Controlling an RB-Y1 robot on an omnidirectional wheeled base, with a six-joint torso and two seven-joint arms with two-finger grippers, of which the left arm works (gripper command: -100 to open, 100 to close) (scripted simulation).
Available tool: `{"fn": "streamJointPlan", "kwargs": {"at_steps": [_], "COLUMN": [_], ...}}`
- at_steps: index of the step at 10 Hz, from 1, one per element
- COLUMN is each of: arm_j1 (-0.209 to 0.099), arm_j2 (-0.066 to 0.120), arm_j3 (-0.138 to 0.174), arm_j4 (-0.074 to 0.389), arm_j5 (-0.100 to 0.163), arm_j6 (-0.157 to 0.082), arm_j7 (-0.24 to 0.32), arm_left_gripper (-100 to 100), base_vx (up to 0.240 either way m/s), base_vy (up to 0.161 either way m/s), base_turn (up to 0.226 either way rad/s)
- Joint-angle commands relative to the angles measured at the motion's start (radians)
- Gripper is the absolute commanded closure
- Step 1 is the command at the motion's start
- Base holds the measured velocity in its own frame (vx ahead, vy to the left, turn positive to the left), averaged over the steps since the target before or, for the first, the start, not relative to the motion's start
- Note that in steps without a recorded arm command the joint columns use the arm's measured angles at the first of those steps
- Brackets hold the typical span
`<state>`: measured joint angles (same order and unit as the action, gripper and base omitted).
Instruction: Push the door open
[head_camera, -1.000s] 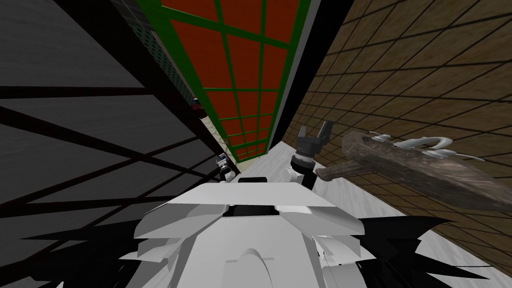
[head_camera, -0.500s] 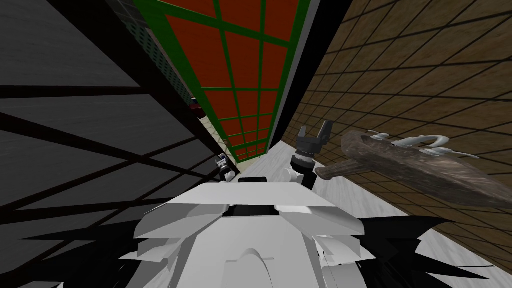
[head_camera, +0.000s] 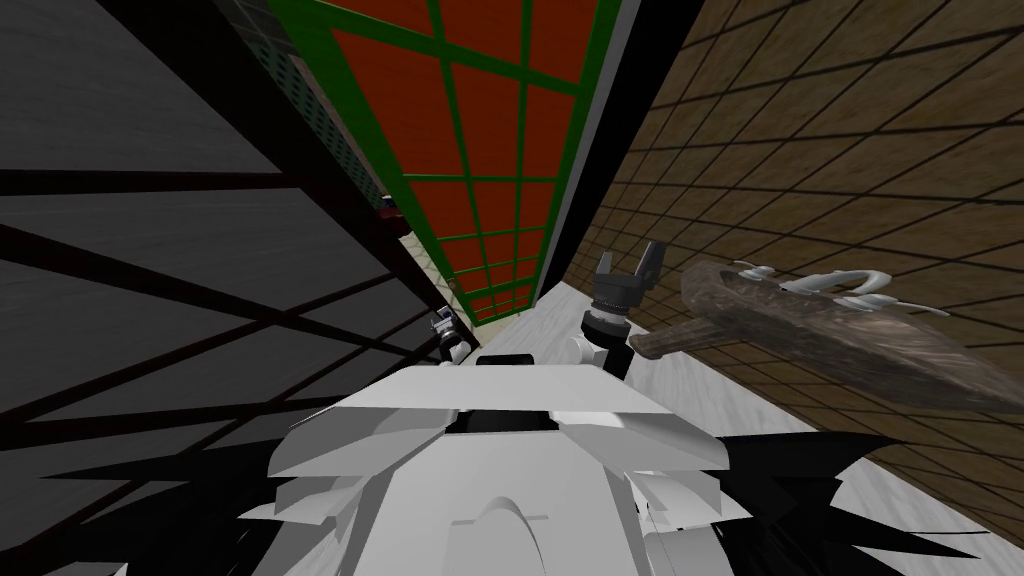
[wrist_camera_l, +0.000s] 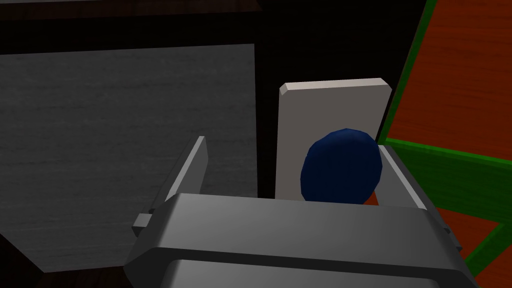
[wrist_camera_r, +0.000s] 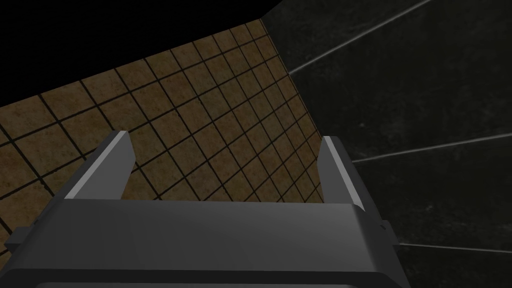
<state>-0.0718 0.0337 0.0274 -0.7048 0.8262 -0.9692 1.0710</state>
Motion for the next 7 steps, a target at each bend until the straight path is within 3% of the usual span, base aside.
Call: {"fn": "streamJointPlan", "kwargs": {"at_steps": [1,3,4,7], "arm_j1": [0.026,0.026,0.028,0.030], "arm_j2": [0.034,0.034,0.015,0.022], "arm_j3": [0.025,0.025,0.030,0.049], "arm_j4": [-0.003,-0.003,-0.028,-0.020], "arm_j5": [0.010,0.010,0.008,0.014], "arm_j6": [-0.001,-0.001,-0.001,-0.010], "arm_j7": [-0.003,-0.003,-0.010,-0.013], "arm_left_gripper": [100,100,100,100], "base_vx": [0.007,0.001,0.019,0.003], "base_vy": [-0.003,-0.004,0.049,0.071], "base_turn": [0.021,-0.008,-0.150,-0.065]}}
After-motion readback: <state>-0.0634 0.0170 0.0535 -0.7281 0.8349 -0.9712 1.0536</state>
